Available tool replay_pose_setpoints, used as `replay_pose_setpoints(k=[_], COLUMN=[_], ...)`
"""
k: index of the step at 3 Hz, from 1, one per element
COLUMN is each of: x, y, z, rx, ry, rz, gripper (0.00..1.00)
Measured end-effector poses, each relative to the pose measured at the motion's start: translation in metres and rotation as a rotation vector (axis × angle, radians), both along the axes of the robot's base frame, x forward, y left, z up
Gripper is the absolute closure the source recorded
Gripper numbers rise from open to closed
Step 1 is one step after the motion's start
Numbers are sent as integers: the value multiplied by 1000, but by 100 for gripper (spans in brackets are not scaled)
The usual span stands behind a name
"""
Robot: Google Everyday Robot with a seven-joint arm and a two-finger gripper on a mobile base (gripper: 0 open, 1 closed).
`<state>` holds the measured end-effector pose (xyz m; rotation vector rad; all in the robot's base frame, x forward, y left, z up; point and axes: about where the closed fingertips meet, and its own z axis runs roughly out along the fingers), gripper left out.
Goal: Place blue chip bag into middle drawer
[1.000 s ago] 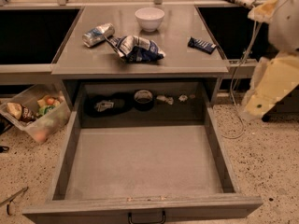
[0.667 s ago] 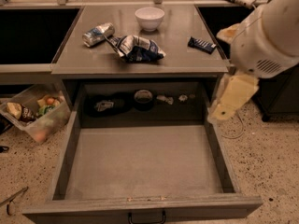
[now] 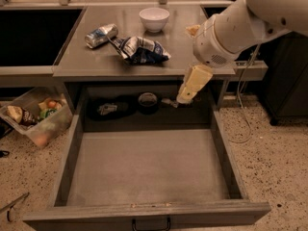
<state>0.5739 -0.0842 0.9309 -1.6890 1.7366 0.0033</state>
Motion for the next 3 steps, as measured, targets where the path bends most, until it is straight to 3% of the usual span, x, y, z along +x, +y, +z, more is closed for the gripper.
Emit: replay_pose_setpoints(k=[1, 2, 3], x=[0, 15, 47], y=[0, 18, 44], z=[0, 1, -1], rx=[0, -14, -6], ry=[0, -20, -38], rz=[0, 39, 109], gripper=[0, 0, 0])
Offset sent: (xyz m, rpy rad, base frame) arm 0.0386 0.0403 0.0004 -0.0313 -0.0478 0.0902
